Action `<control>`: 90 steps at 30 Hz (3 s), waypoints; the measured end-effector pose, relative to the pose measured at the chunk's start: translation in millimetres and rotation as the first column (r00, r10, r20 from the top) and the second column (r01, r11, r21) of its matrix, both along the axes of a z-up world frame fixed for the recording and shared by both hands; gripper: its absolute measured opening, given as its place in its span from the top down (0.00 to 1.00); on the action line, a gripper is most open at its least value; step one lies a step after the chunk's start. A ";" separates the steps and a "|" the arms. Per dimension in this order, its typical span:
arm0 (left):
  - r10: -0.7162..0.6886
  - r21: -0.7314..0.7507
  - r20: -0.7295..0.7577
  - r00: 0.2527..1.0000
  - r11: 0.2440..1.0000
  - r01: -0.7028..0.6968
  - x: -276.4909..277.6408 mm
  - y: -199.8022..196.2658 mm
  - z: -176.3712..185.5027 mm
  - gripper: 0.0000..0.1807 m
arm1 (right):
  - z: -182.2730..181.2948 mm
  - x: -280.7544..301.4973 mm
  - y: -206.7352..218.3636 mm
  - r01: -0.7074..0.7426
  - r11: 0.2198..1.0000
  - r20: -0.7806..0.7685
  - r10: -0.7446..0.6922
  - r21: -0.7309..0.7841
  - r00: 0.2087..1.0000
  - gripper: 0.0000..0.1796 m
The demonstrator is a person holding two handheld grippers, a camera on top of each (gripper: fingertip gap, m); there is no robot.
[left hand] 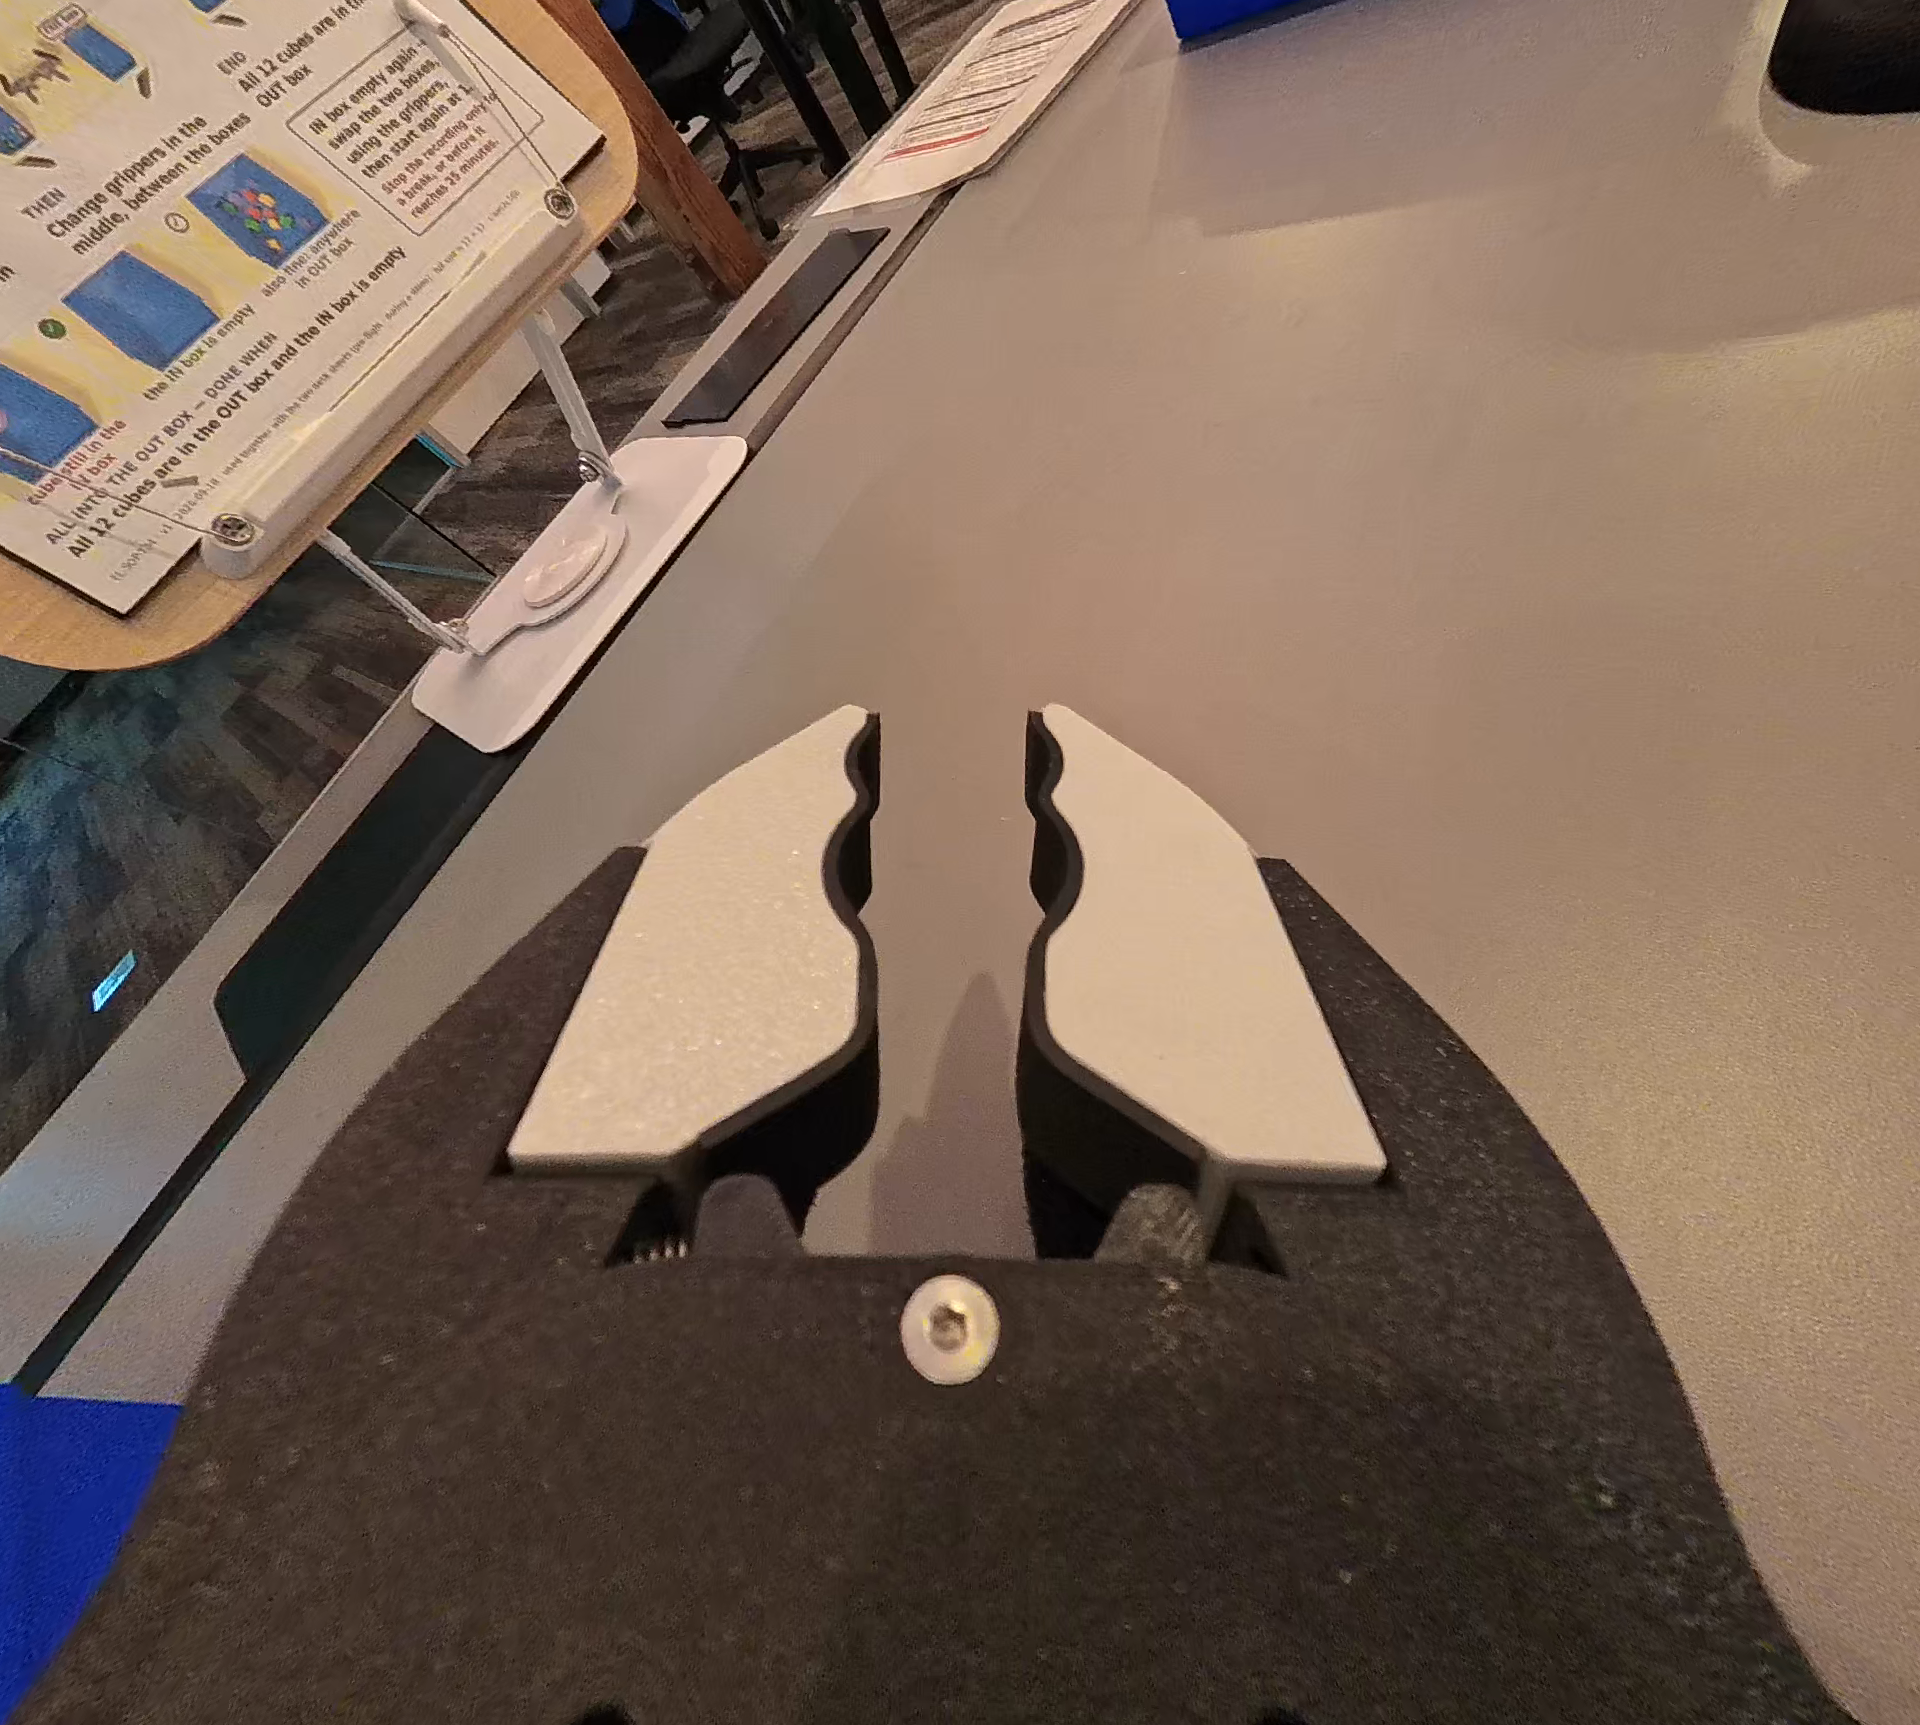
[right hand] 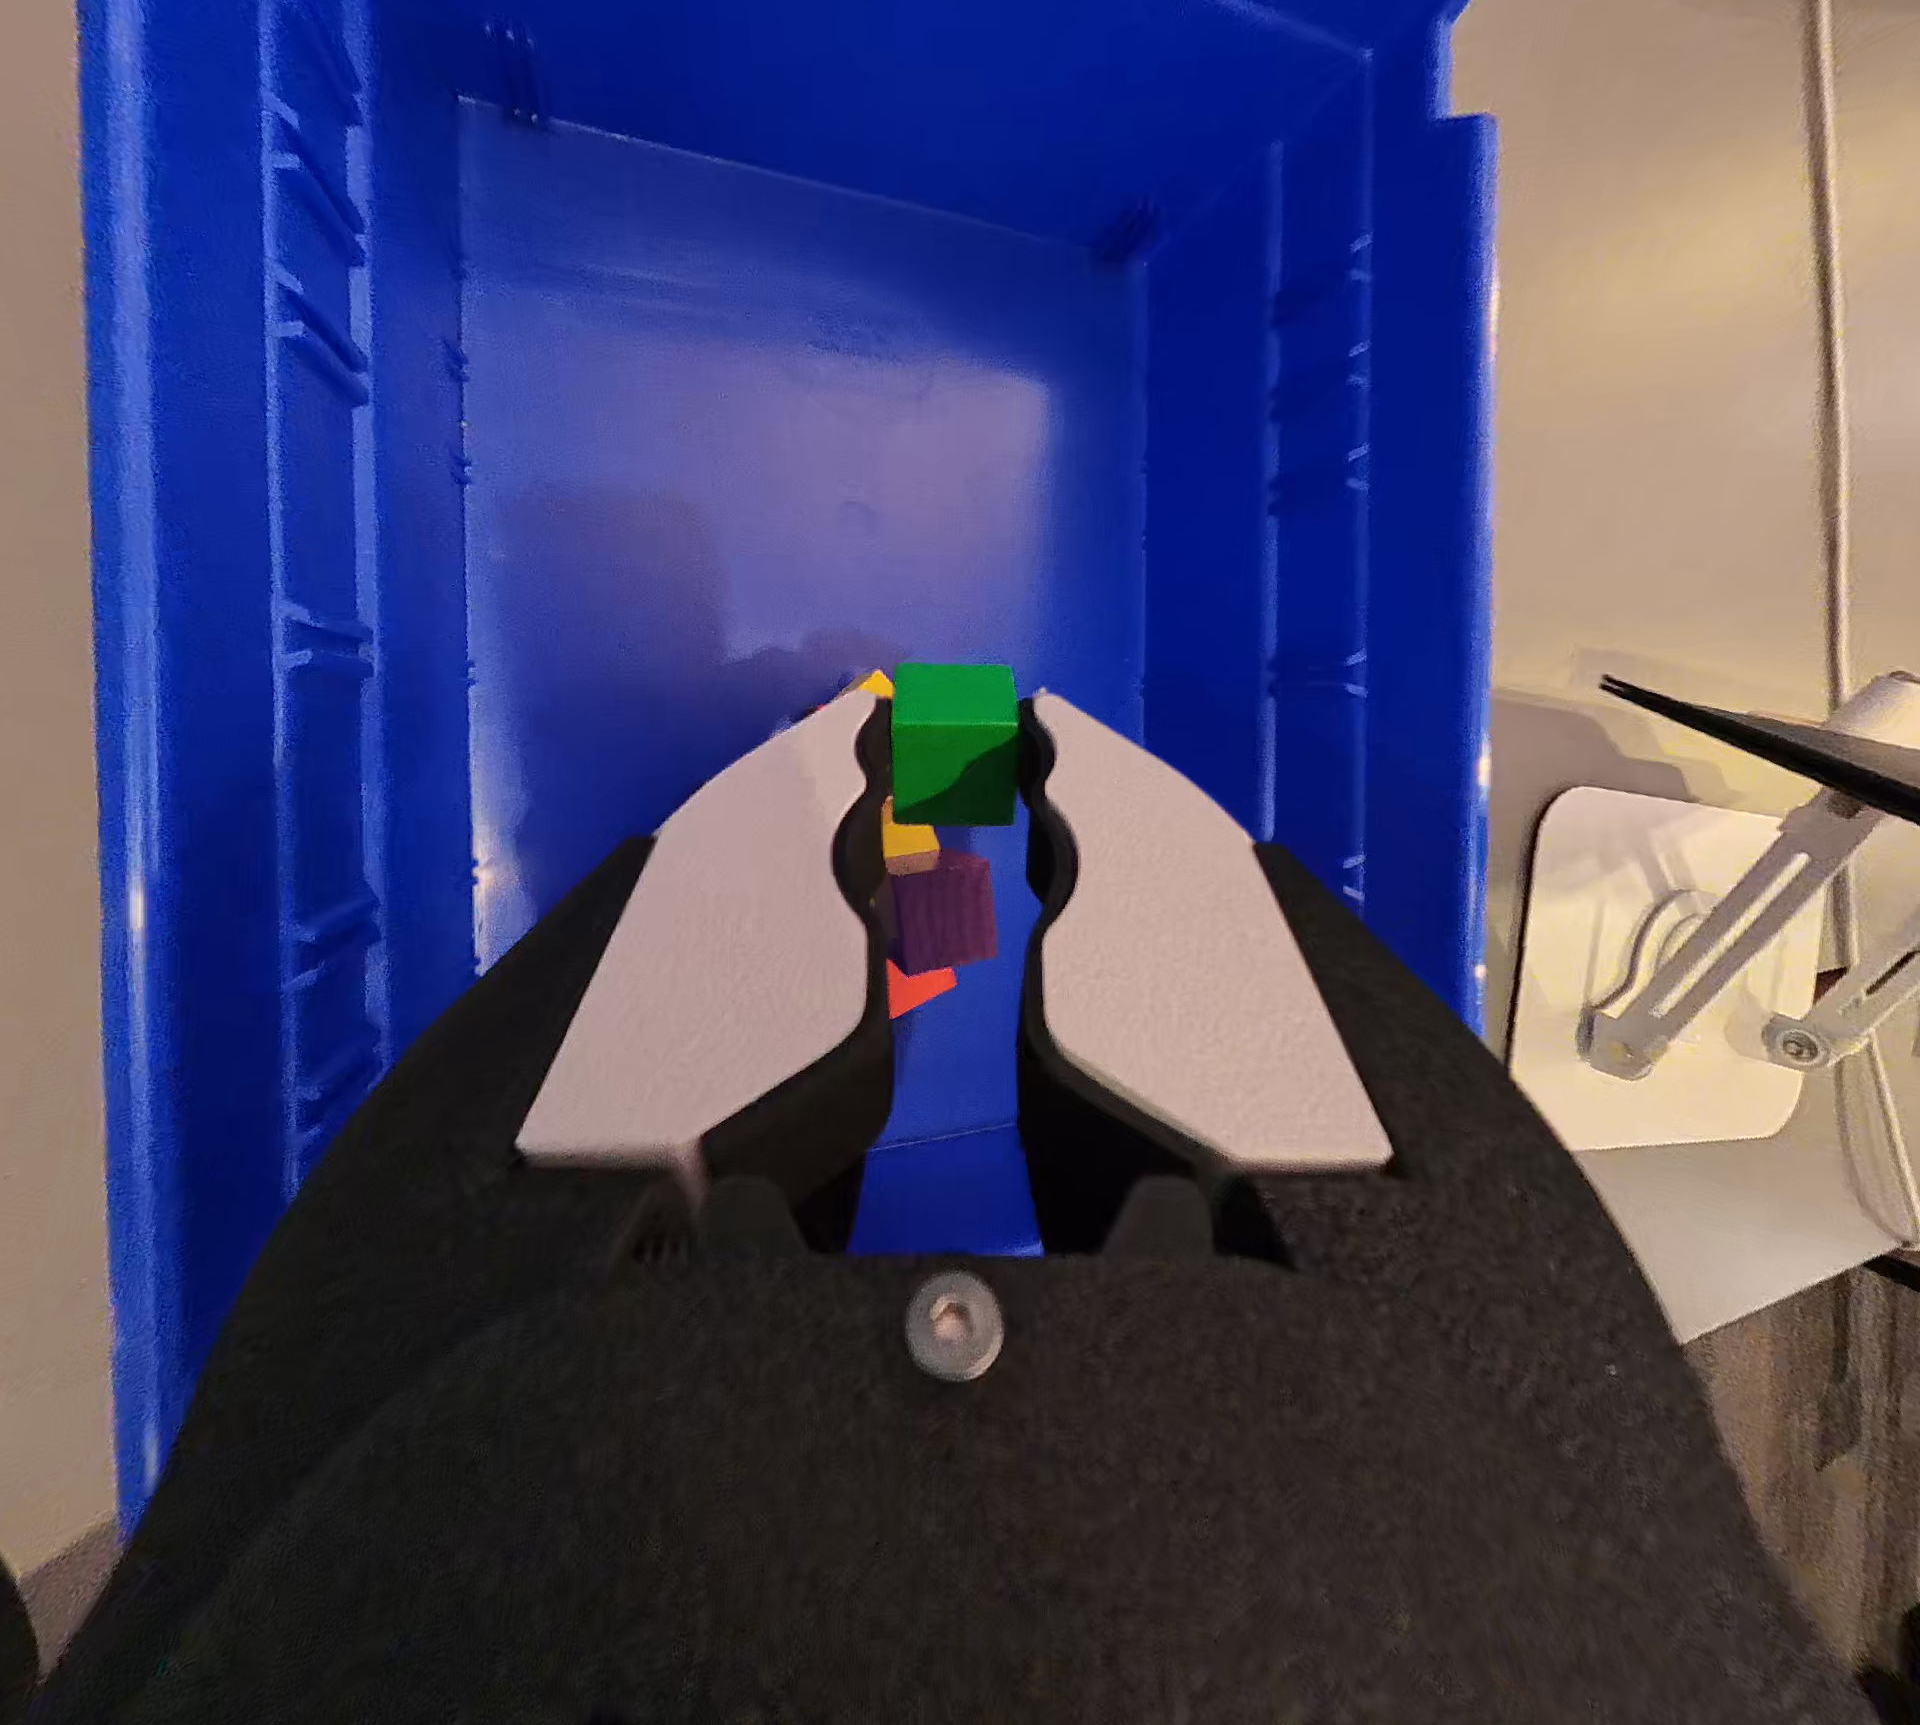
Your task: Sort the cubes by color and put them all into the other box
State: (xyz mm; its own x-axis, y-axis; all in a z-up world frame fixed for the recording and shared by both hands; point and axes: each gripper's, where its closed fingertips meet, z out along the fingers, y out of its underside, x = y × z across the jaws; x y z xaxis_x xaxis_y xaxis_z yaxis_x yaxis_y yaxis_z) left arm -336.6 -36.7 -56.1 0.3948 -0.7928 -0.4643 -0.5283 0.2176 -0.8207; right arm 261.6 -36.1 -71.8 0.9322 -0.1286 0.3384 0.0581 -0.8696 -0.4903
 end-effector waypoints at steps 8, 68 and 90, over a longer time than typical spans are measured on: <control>-0.001 0.002 -0.014 1.000 1.000 0.001 -1.4 -1.4 -1.4 0.86 | -6.3 -0.9 -1.1 0.016 1.000 -0.044 -0.016 -0.003 0.999 0.85; -0.151 -0.190 -0.982 0.116 0.762 -0.619 -453.1 25.8 -36.4 0.86 | 83.2 -491.1 71.7 -0.841 0.317 0.020 0.932 0.438 0.362 0.65; 0.000 -0.183 -0.965 0.262 0.717 -0.673 -441.1 52.7 -49.6 0.91 | 81.7 -481.6 72.9 -0.840 0.331 -0.013 0.933 0.431 0.361 0.65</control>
